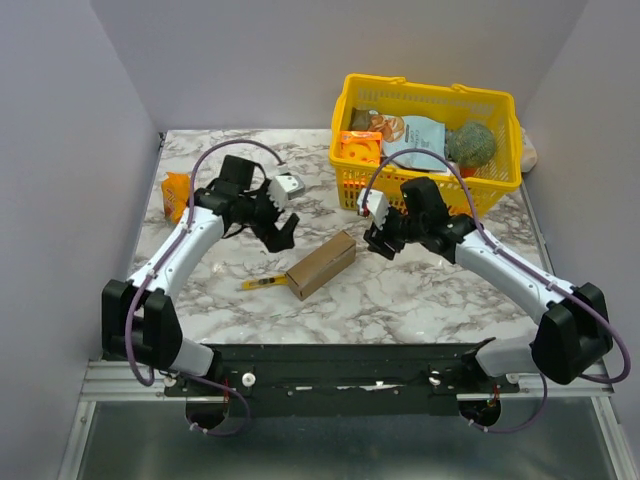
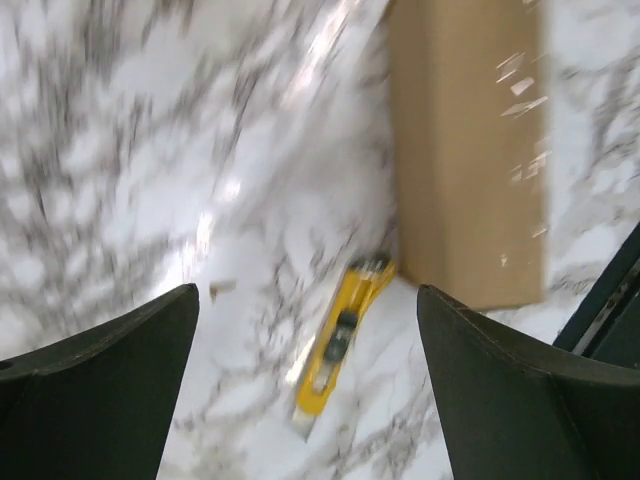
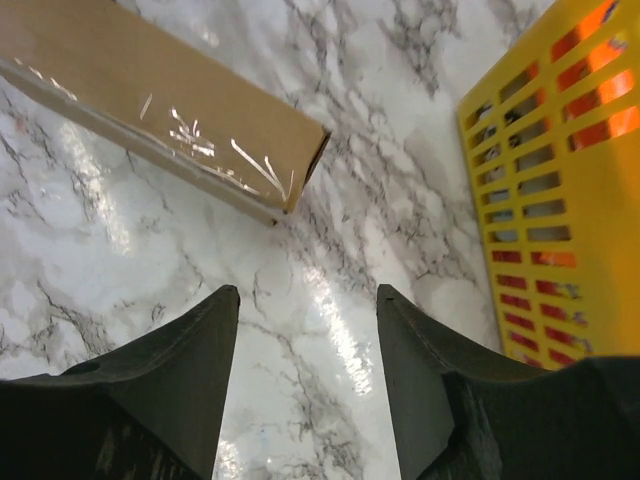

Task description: Unpack the express box

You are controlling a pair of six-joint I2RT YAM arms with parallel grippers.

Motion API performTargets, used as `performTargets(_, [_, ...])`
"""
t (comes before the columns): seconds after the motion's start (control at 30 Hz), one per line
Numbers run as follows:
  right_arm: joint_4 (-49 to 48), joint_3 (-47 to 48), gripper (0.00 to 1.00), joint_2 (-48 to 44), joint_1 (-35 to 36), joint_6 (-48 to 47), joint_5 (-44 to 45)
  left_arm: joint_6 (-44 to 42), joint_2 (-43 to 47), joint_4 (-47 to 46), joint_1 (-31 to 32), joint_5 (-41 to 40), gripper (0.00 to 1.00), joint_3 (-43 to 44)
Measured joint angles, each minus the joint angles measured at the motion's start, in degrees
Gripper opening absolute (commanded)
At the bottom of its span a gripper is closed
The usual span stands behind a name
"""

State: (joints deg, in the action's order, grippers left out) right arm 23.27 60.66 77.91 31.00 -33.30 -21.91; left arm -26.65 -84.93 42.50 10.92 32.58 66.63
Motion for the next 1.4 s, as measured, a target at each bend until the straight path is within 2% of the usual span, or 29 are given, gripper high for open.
performTargets(0.13, [-0.98,-3.74,0.64,0.90,-0.02,1.31,3.74,-1.14,2.32,-4.28,12.00,0.68,0.99,5.14])
performTargets(0.33, [-3.93,-3.72,0.63,1.81,-0.39,7.87,6.10,1.18,-4.46,-7.15,19.56,-4.61,0.99,7.61])
performTargets(0.63, [-5.07,-3.74,0.64,1.68,-0.66,12.96,6.12,7.04,-8.02,-7.56,22.10,-6.62,0.99,7.91])
performTargets(1.03, [-5.60,-3.74,0.64,0.20,-0.74,15.28,6.10,9.22,-13.03,-6.88,24.79,-10.40,0.98,8.70])
performTargets(1.13, [-5.66,-3.74,0.64,0.17,-0.74,15.30,6.10,9.53,-13.99,-6.32,24.74,-10.54,0.93,9.94])
performTargets(1.3, [-5.73,-4.42,0.64,-0.09,-0.74,15.30,6.01,9.57,-14.23,-5.64,24.72,-9.97,0.78,11.52])
performTargets(1.4, [-5.68,-5.09,0.64,-0.24,-0.74,15.28,5.81,9.90,-14.69,-4.59,24.57,-8.48,0.75,11.96])
